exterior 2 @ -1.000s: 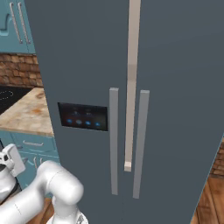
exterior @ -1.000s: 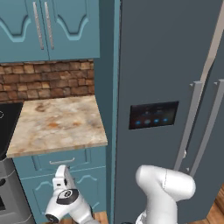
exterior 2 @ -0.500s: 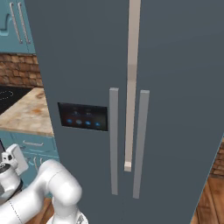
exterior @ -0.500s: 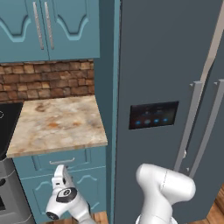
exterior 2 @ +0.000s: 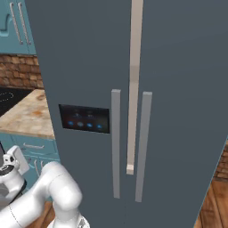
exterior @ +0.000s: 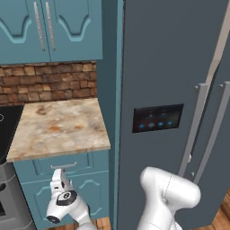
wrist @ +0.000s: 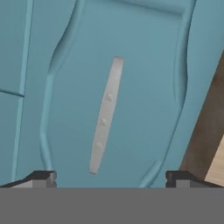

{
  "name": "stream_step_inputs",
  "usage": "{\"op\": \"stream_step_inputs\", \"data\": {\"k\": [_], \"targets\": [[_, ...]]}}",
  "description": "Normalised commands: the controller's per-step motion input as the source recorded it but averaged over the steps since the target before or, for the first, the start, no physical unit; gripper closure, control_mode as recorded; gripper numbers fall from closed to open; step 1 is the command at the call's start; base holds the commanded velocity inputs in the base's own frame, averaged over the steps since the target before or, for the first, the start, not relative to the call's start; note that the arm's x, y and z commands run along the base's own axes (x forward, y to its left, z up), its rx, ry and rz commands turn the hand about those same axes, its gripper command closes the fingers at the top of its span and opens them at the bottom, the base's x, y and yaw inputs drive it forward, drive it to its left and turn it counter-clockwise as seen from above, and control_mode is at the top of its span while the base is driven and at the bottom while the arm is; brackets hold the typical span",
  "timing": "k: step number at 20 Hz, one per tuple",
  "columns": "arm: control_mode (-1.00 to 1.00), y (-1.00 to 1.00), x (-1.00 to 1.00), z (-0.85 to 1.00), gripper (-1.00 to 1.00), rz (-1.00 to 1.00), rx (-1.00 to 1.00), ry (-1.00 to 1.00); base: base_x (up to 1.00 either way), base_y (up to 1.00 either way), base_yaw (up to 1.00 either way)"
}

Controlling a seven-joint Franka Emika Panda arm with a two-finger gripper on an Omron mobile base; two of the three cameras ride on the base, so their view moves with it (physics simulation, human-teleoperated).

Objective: Take the pizza cutter from the drawer on the left and place it on the dining counter for cutting.

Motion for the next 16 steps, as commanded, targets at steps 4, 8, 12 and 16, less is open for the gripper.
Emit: {"op": "stream_step_inputs", "data": {"k": [4, 8, 12, 16], "targets": [[-1.0, 0.14, 0.21, -0.18, -1.0, 0.09, 0.05, 0.0, 0.0, 0.0, 0.0], [-1.0, 0.08, 0.21, -0.17, -1.0, 0.07, 0.05, 0.0, 0.0, 0.0, 0.0], [-1.0, 0.0, 0.24, -0.14, -1.0, 0.03, 0.02, -0.01, 0.0, 0.0, 0.0], [-1.0, 0.0, 0.24, -0.24, -1.0, 0.01, 0.0, -0.05, 0.0, 0.0, 0.0]]}}
